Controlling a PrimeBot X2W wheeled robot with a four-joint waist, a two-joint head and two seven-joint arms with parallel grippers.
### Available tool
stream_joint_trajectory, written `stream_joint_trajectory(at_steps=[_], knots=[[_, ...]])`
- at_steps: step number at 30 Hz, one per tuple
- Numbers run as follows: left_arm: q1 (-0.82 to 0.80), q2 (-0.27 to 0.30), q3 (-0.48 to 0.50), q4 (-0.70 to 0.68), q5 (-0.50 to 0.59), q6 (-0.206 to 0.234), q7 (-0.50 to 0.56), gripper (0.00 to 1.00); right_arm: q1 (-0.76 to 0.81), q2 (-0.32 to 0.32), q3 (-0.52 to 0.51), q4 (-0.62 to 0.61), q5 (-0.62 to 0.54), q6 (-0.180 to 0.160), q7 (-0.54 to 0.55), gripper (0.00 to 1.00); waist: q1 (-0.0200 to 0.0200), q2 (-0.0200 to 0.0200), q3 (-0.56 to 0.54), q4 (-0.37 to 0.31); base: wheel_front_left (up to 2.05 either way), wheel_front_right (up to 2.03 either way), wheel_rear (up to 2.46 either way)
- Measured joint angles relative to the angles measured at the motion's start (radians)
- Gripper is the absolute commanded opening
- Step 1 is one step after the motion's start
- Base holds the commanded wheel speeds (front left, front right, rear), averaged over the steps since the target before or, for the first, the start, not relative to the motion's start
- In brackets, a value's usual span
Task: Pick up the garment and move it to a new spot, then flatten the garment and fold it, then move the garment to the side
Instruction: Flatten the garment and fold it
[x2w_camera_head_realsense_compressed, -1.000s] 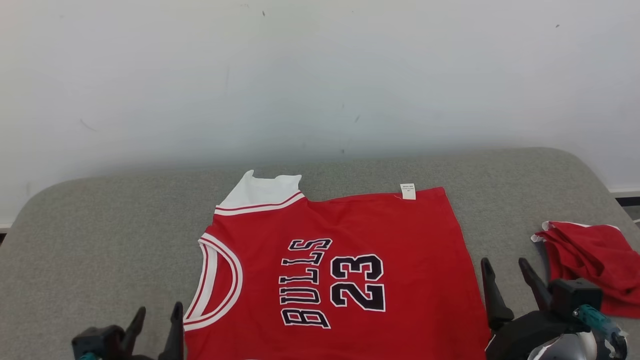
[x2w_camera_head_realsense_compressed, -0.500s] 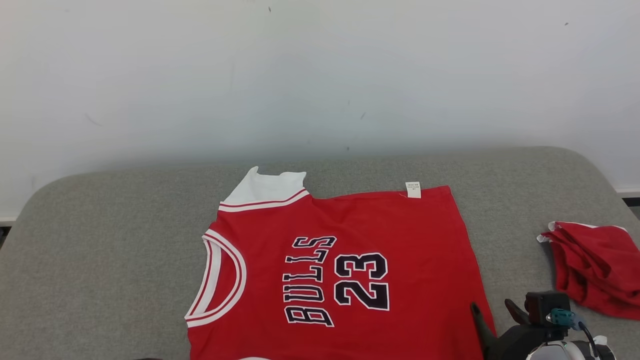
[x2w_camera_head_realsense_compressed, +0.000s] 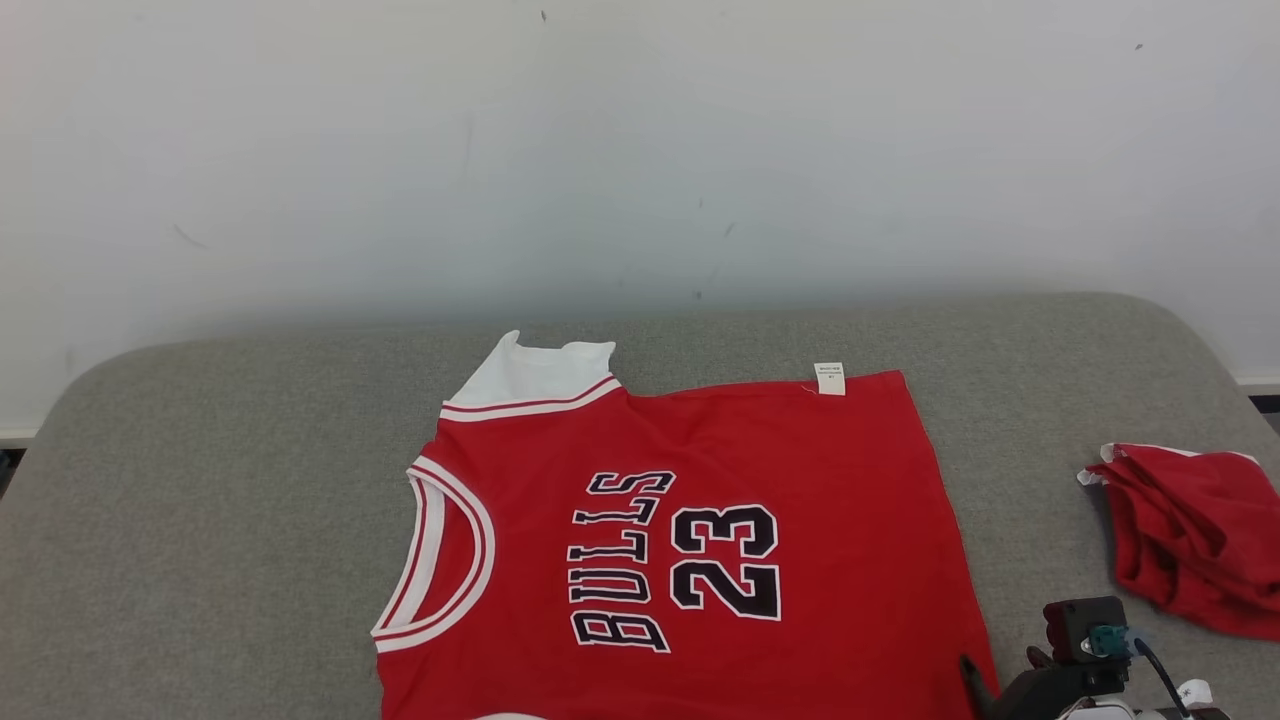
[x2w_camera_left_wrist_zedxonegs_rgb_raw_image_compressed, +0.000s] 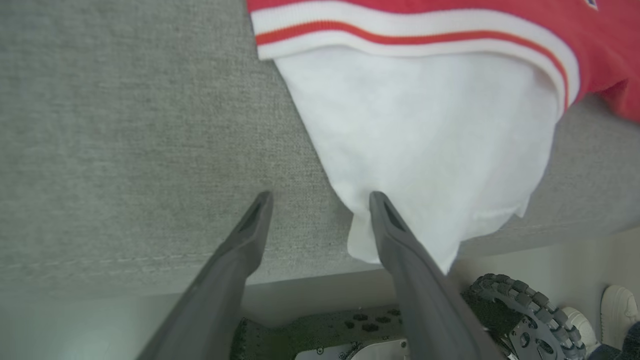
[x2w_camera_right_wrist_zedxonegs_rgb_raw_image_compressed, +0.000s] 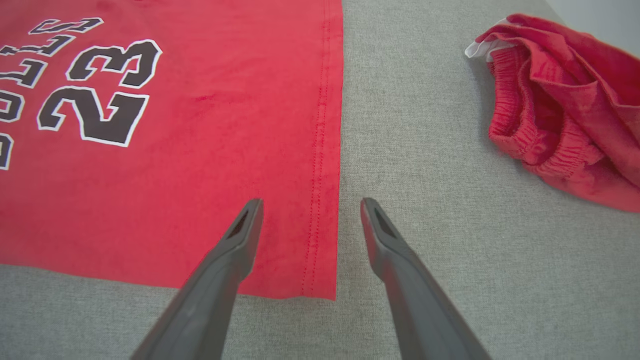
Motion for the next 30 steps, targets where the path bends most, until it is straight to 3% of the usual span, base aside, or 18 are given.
stream_joint_trajectory(at_steps=[5,14,16,18,25,27,28,30], knots=[[0.001,0.001,0.0,0.002,-0.007,0.001,0.034,0.98,0.0,0.003,0.005,0.01,0.0,-0.001,0.032,1.0,0.0,0.0,0.002,-0.001,0.0,0.0,0.0],[0.0,-0.007,0.001,-0.026,-0.036,0.002,0.055,0.62,0.0,0.011,0.012,0.02,0.0,-0.002,0.062,1.0,0.0,0.0,0.013,-0.004,0.0,0.0,0.0],[-0.002,-0.007,0.001,-0.037,-0.036,0.001,0.06,0.46,0.0,0.011,0.012,0.02,0.0,-0.002,0.07,1.0,0.0,0.0,0.02,-0.005,0.0,0.0,0.0],[-0.003,-0.007,0.001,-0.048,-0.036,0.0,0.061,0.38,-0.002,0.011,0.014,0.019,0.0,-0.003,0.072,1.0,0.0,0.0,0.026,-0.007,0.0,0.0,0.0],[-0.008,-0.012,-0.003,-0.047,-0.036,0.0,0.062,0.35,-0.022,0.014,0.012,0.023,0.0,-0.01,0.079,1.0,0.0,0.0,0.041,-0.012,0.0,0.0,0.0],[-0.008,-0.013,-0.003,-0.046,-0.036,0.0,0.064,0.31,-0.022,0.014,0.012,0.024,0.0,-0.01,0.08,1.0,0.0001,0.0,0.044,-0.012,0.0,0.0,0.0],[-0.008,-0.013,-0.004,-0.044,-0.036,0.001,0.064,0.23,-0.022,0.014,0.011,0.024,0.0,-0.01,0.084,1.0,0.0,0.0,0.045,-0.012,0.0,0.0,0.0],[-0.008,-0.013,-0.003,-0.04,-0.034,0.01,0.064,0.22,-0.022,0.014,0.01,0.025,0.0,-0.011,0.086,1.0,0.0001,0.0,0.047,-0.011,0.0,0.0,0.0]])
